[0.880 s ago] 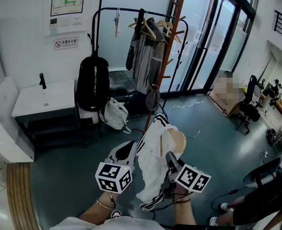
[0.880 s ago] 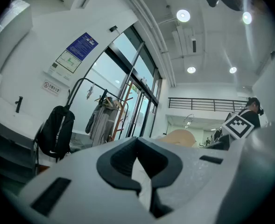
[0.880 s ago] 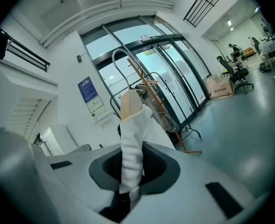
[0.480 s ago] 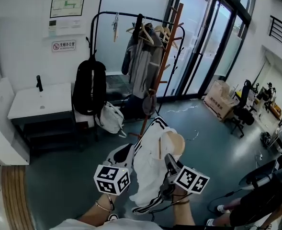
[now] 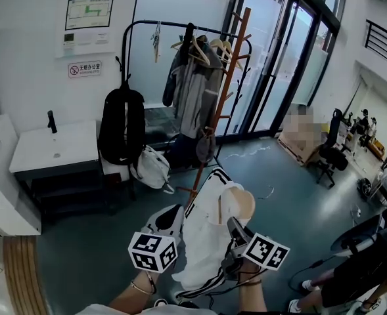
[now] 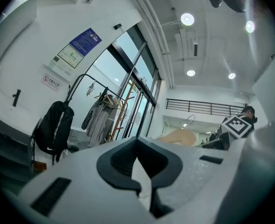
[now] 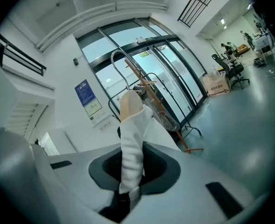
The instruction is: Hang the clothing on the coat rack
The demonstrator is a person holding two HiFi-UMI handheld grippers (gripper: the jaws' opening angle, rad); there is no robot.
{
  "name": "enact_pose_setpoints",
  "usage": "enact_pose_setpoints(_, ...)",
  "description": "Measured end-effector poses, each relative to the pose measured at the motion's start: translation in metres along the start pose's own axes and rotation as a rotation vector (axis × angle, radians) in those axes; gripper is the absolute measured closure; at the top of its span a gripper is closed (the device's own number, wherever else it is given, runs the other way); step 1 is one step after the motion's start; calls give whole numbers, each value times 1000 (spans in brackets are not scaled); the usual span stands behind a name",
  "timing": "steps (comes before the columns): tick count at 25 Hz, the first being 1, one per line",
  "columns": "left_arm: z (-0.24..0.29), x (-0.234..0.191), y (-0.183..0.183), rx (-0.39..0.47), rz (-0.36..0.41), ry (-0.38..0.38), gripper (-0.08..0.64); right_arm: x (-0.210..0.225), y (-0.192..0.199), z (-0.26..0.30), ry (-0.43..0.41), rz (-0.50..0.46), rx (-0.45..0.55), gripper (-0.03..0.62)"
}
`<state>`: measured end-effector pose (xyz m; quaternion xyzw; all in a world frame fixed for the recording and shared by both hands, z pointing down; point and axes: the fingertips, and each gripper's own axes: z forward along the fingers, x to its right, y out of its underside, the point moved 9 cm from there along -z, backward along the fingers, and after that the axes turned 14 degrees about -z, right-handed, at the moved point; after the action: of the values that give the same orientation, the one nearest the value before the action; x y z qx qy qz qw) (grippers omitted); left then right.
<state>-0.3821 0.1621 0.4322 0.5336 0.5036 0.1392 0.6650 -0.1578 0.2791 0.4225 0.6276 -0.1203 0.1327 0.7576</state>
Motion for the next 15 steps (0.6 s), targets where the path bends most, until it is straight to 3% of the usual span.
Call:
enact_pose_setpoints(9,18,-11,4,-23,0,12,552,17,1,15,41,36,-7,529)
enact_pose_setpoints(15,37,-22,-9,-1,-8,-2,552,29,-11,40,23,55,-7,529)
